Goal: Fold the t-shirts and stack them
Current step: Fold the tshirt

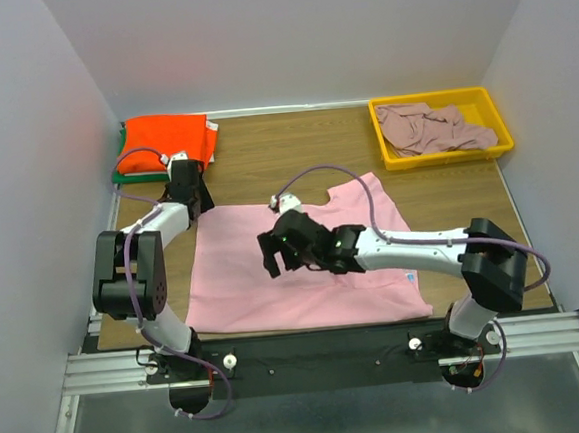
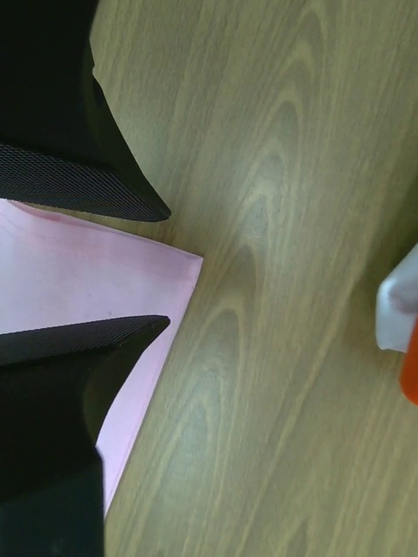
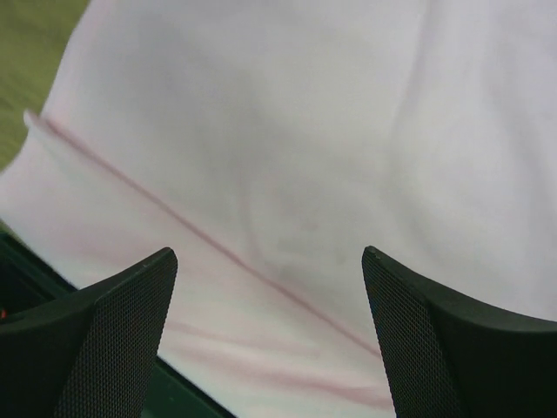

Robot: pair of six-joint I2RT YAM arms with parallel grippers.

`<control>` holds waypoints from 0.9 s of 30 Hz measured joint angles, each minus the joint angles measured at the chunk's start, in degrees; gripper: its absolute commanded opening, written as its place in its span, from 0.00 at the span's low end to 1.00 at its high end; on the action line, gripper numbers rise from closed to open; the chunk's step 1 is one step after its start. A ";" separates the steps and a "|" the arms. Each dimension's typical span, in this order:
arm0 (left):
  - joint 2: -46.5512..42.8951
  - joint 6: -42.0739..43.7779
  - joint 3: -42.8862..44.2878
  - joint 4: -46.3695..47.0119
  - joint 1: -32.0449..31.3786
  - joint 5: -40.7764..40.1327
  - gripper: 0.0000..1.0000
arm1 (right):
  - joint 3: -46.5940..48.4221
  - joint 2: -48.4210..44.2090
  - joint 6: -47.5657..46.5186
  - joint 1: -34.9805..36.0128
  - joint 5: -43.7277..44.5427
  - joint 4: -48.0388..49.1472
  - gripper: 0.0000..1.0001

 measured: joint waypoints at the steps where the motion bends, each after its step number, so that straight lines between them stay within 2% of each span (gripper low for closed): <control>1: 0.59 0.15 0.02 -0.11 0.00 -0.20 0.53 | 0.00 -1.07 -0.13 -1.11 0.42 -0.09 0.93; 6: 2.56 0.72 0.04 -1.57 0.00 -0.55 0.46 | -0.35 -4.24 -1.42 -8.48 1.75 -0.22 0.93; 16: 6.97 1.44 3.48 -2.45 0.09 -0.61 0.45 | -1.68 -4.98 -4.55 -21.55 1.99 -0.98 0.93; 18: 7.32 1.51 3.78 -2.47 0.09 -0.70 0.41 | -1.68 -4.98 -5.05 -23.80 1.97 -0.98 0.93; 22: 7.61 1.73 3.78 -2.54 0.09 -0.87 0.38 | -0.90 -4.22 -6.34 -28.28 1.90 -1.01 0.93; 24: 7.96 1.97 3.78 -2.47 0.09 -0.90 0.33 | 0.55 -2.71 -7.30 -31.10 1.64 -0.98 0.93; 27: 8.46 2.29 4.31 -2.34 0.09 -0.87 0.32 | 2.58 -0.42 -8.44 -34.80 0.94 -0.98 0.93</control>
